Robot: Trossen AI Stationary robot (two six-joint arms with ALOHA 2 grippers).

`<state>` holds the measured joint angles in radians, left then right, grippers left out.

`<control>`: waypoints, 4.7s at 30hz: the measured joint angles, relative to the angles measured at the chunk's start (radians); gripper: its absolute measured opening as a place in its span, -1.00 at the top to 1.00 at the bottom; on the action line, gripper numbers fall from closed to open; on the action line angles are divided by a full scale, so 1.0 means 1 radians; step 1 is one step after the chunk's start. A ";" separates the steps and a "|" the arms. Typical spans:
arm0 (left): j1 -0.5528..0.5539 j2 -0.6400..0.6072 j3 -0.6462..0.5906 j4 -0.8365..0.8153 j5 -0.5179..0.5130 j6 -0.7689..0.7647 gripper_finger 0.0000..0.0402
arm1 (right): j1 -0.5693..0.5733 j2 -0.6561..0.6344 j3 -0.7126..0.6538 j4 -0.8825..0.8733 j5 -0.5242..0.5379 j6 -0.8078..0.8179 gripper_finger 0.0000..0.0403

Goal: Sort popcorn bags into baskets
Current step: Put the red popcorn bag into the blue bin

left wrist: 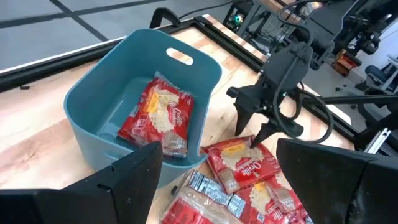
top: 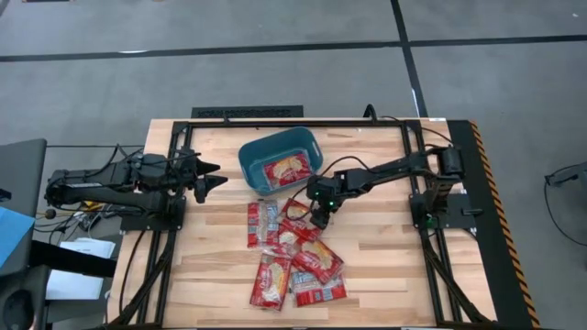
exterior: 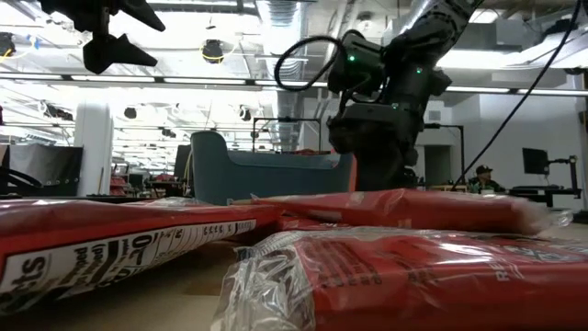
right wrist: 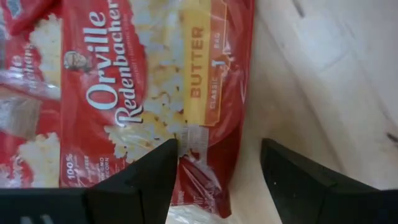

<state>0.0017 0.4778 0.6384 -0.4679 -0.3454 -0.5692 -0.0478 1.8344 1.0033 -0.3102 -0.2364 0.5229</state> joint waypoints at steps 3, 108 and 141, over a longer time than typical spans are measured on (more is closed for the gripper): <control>0.000 0.000 0.000 0.000 0.000 0.001 -0.51 | 0.019 0.019 -0.001 -0.003 0.023 -0.005 -0.25; 0.000 -0.001 0.000 -0.044 -0.269 -0.088 -0.51 | -0.418 0.240 0.918 -0.590 -0.072 -1.258 0.13; 0.000 -0.001 0.000 -0.076 -0.269 -0.097 -0.51 | -0.338 0.446 0.916 -0.472 -0.074 -1.204 0.88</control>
<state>0.0014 0.4770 0.6384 -0.5442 -0.6144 -0.6662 -0.3862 2.2807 1.9194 -0.7817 -0.3102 -0.6807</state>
